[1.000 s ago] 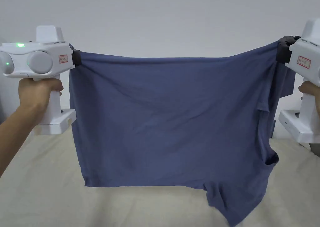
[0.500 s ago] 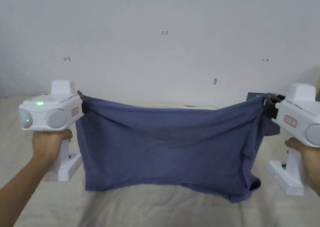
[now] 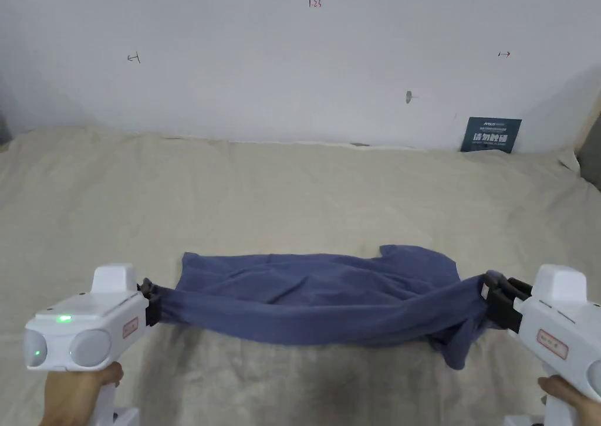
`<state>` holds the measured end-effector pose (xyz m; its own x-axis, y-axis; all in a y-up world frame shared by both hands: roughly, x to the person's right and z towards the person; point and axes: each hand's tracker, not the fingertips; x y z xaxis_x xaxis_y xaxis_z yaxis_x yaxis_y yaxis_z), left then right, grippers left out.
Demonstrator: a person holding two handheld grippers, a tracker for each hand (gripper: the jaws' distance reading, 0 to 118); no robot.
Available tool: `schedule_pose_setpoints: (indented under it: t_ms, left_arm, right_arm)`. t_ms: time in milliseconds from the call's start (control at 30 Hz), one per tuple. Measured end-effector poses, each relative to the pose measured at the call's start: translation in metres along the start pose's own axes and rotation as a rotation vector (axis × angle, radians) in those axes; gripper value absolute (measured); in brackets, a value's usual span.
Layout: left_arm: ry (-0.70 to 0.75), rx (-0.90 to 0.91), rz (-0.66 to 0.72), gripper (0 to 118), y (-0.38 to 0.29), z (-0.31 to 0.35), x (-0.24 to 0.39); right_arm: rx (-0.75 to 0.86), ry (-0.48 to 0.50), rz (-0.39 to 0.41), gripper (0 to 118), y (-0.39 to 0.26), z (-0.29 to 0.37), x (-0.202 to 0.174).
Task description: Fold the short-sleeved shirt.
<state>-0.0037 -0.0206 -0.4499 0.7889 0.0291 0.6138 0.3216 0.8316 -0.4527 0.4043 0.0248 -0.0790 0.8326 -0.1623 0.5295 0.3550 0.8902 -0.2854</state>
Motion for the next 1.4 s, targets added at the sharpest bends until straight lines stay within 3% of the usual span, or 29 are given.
schedule_pose_setpoints:
  t_ms: [500, 933, 967, 1000, 1067, 1100, 1133, 1167, 1200, 1233, 1400]
  left_arm:
    - [0.041, -0.207, 0.089, 2, -0.150, 0.079, -0.023]
    - [0.087, -0.341, 0.039, 5, -0.191, 0.071, -0.014]
    - [0.091, -0.344, 0.040, 20, -0.188, 0.072, -0.015]
    - [0.092, -0.354, 0.047, 42, -0.185, 0.072, -0.015]
    - [0.098, -0.365, 0.056, 97, -0.175, 0.075, -0.013]
    - [0.088, -0.356, 0.059, 105, -0.169, 0.078, -0.013]
    - [0.070, -0.305, 0.069, 105, -0.160, 0.084, -0.011]
    - [0.059, -0.243, 0.088, 117, -0.150, 0.091, -0.008]
    - [0.047, -0.174, 0.098, 118, -0.137, 0.101, -0.005]
    - [0.033, -0.123, 0.103, 118, -0.123, 0.109, -0.001]
    - [0.000, 0.127, 0.089, 117, -0.057, 0.146, 0.025]
  right_arm:
    - [-0.249, -0.024, -0.118, 5, -0.158, 0.103, 0.007]
    - [-0.523, -0.170, -0.201, 6, -0.221, 0.075, 0.007]
    - [-0.512, -0.177, -0.199, 9, -0.218, 0.076, 0.004]
    - [-0.510, -0.190, -0.187, 18, -0.214, 0.078, 0.000]
    - [-0.504, -0.213, -0.157, 65, -0.200, 0.080, -0.008]
    - [-0.488, -0.228, -0.132, 74, -0.190, 0.082, -0.011]
    - [-0.460, -0.230, -0.112, 74, -0.181, 0.085, -0.014]
    - [-0.401, -0.211, -0.097, 96, -0.174, 0.085, -0.013]
    - [-0.345, -0.212, -0.082, 112, -0.161, 0.089, -0.017]
    - [-0.281, -0.217, -0.070, 116, -0.146, 0.094, -0.022]
    - [-0.009, -0.183, -0.038, 111, -0.070, 0.122, -0.054]
